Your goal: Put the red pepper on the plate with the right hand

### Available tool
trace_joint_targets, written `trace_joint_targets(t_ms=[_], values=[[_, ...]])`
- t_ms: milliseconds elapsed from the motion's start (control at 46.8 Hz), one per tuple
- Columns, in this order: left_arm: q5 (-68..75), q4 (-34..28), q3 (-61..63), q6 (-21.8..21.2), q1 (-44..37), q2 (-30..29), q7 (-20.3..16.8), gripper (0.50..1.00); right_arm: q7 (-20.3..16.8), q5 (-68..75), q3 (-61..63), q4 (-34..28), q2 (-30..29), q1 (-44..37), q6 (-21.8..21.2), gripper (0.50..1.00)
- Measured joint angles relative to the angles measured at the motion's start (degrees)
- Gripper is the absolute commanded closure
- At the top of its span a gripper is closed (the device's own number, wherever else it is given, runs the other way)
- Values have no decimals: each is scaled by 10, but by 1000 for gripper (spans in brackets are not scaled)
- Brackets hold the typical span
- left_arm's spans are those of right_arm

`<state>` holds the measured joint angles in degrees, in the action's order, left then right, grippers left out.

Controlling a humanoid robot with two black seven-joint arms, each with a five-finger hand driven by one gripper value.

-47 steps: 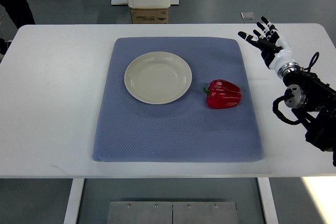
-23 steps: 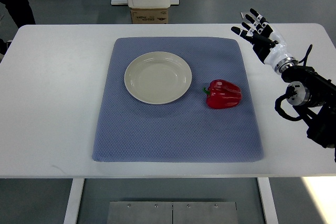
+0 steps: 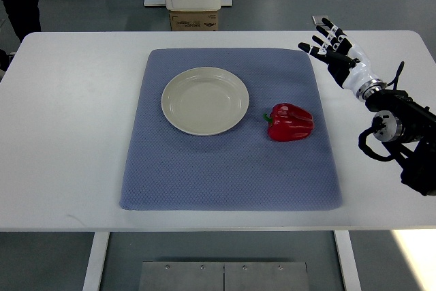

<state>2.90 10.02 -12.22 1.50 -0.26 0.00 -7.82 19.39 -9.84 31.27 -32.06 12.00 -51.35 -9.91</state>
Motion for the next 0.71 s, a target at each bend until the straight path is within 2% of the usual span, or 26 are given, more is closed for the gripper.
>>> trace_joint_targets(t_ms=[214, 470, 706], values=[[0, 0, 0, 0, 0, 0, 0, 500, 1, -25, -30, -43, 47, -15, 0, 500], [0, 0, 0, 0, 0, 0, 0, 500, 37, -73, -119, -154, 134, -47, 0, 507], [0, 0, 0, 0, 0, 0, 0, 500, 47, -145, -135, -185, 154, -52, 6, 519]])
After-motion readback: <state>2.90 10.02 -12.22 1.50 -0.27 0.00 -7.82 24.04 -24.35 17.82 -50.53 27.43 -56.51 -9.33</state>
